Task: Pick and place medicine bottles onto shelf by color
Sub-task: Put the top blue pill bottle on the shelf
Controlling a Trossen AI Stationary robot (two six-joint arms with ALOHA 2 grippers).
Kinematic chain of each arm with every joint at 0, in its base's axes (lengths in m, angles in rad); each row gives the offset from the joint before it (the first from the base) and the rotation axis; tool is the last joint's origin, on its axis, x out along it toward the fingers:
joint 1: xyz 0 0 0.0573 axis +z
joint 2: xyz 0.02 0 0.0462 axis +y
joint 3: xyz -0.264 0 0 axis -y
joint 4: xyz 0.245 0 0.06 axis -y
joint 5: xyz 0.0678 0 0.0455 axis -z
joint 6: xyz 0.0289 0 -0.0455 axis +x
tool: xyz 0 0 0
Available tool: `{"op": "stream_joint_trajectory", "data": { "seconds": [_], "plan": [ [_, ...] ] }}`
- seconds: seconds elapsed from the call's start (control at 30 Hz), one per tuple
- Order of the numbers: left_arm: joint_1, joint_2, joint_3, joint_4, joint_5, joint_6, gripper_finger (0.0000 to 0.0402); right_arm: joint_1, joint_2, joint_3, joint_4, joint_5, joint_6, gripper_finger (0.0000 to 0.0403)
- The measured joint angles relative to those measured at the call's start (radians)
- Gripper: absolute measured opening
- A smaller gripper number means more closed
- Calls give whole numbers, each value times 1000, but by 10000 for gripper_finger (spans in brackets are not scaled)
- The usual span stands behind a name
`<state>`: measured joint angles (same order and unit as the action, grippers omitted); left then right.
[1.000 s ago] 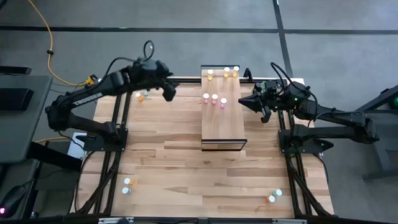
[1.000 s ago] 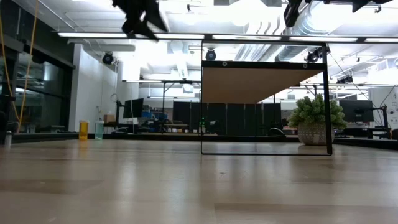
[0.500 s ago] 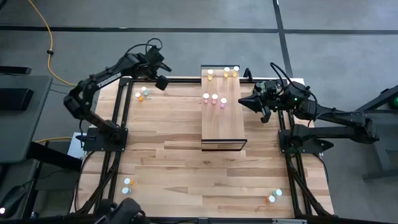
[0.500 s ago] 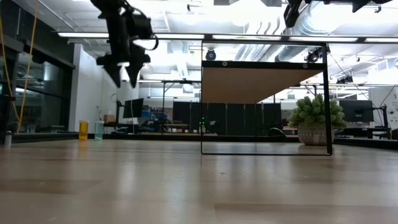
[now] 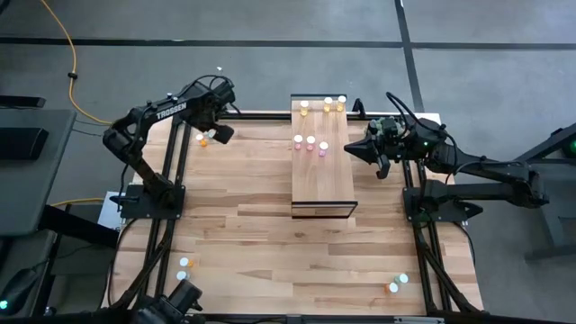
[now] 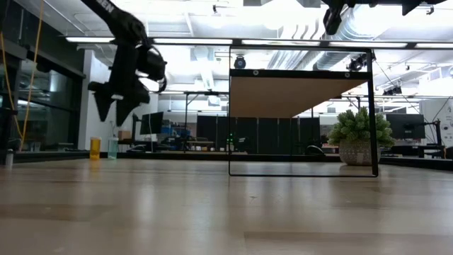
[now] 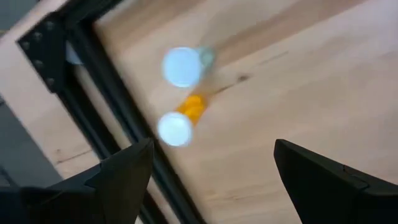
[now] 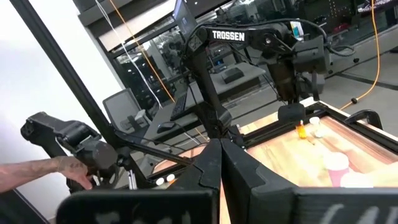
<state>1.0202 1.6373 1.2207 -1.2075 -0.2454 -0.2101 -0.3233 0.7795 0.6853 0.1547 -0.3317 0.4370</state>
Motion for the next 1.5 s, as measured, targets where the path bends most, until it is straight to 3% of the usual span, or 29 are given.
{"op": "stream_joint_trajectory", "data": {
  "seconds": [0.1,0.3,0.8,1.07,1.5],
  "plan": [
    [-8,1,-12,46,-49,-21,323,0,0,0,0,0,0,0],
    [-6,7,-15,71,-51,-52,323,0,0,0,-1,0,0,0],
    [-21,100,-15,33,-122,-90,299,0,0,0,-3,0,-23,0],
    [-38,151,-15,3,-190,-124,298,0,0,0,-38,0,-53,0],
    [-38,216,-15,8,-213,-180,298,0,0,0,-55,-1,-52,0]
  ]
}}
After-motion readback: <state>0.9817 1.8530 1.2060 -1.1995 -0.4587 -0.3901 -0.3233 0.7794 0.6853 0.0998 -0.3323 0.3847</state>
